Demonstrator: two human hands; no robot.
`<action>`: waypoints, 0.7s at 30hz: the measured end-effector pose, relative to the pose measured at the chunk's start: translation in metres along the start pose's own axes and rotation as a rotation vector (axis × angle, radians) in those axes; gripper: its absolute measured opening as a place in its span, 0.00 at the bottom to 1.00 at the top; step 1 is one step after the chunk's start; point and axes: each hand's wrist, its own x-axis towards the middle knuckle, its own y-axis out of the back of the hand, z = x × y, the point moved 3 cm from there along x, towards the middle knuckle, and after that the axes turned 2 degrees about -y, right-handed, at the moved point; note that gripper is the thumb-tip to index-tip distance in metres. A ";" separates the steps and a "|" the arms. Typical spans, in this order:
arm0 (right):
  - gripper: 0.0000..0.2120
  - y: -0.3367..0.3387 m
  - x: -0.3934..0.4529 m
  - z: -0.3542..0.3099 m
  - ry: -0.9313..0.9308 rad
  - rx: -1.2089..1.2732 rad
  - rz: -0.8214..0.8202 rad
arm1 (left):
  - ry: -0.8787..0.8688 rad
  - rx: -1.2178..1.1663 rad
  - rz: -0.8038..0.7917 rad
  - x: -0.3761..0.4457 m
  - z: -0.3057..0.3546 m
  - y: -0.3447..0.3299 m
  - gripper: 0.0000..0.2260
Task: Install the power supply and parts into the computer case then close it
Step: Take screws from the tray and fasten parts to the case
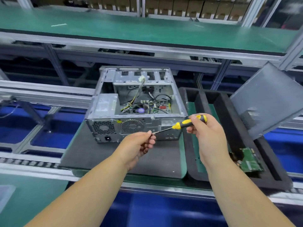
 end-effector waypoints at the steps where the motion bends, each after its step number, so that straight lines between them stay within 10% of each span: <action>1: 0.06 -0.013 -0.004 -0.001 0.005 -0.010 -0.004 | -0.009 -0.019 -0.006 -0.002 0.004 0.012 0.10; 9: 0.07 -0.076 -0.033 -0.007 0.037 -0.041 0.083 | -0.214 0.018 -0.031 -0.013 0.036 0.078 0.06; 21: 0.07 -0.097 -0.065 -0.012 0.064 -0.036 0.207 | -0.058 -0.080 -0.124 -0.007 0.029 0.096 0.04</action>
